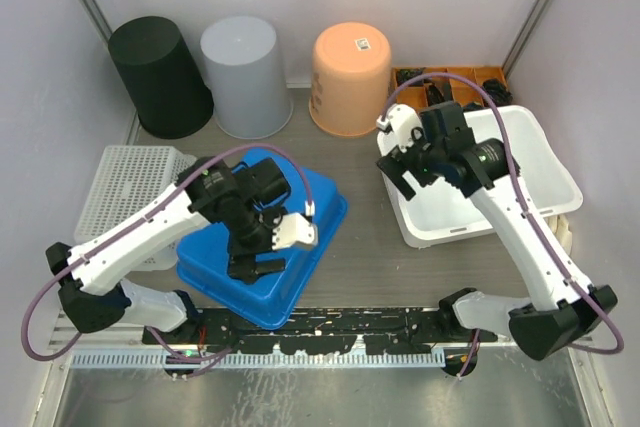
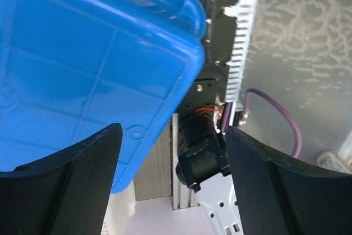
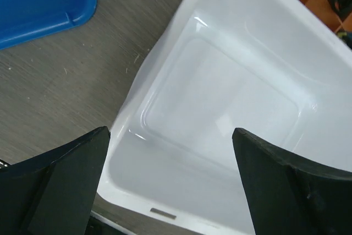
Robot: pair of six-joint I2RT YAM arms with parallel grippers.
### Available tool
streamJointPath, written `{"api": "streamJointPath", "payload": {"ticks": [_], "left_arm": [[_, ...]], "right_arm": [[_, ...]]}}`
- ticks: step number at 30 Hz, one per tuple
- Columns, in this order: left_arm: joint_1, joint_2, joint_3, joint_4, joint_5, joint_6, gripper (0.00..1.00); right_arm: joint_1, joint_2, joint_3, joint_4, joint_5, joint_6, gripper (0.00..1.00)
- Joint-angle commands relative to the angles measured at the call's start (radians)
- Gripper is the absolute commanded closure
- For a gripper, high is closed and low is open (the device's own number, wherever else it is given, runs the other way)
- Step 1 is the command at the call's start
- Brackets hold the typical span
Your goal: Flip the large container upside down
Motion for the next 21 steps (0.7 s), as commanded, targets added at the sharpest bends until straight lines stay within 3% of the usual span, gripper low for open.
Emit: {"api": "streamJointPath", "payload": {"ticks": [1, 3, 8, 15, 21], "left_arm": [[-0.120, -0.018, -0.076, -0.172, 0.083, -0.023, 0.22], [-0.188, -0.024, -0.144, -0.160, 0.056, -0.029, 0.21], [-0.312, -0.071, -0.377, -0.024, -0.214, -0.015, 0.21], [-0.382, -0.111, -0.431, 0.057, -0.214, -0.010, 0.20], [-0.445, -0.102, -0.550, 0.189, -0.289, 0.002, 0.20]], "right_arm": [[-0.038, -0.014, -0.097, -0.067, -0.012, 0.053, 0.00], [-0.073, -0.026, -0.158, -0.045, 0.014, 0.070, 0.00], [-0.142, -0.076, -0.272, -0.023, -0.053, 0.078, 0.00], [-0.167, -0.137, -0.334, -0.116, -0.144, 0.018, 0.00], [-0.217, -0.160, -0.213, -0.312, -0.369, -0.103, 0.00]]}}
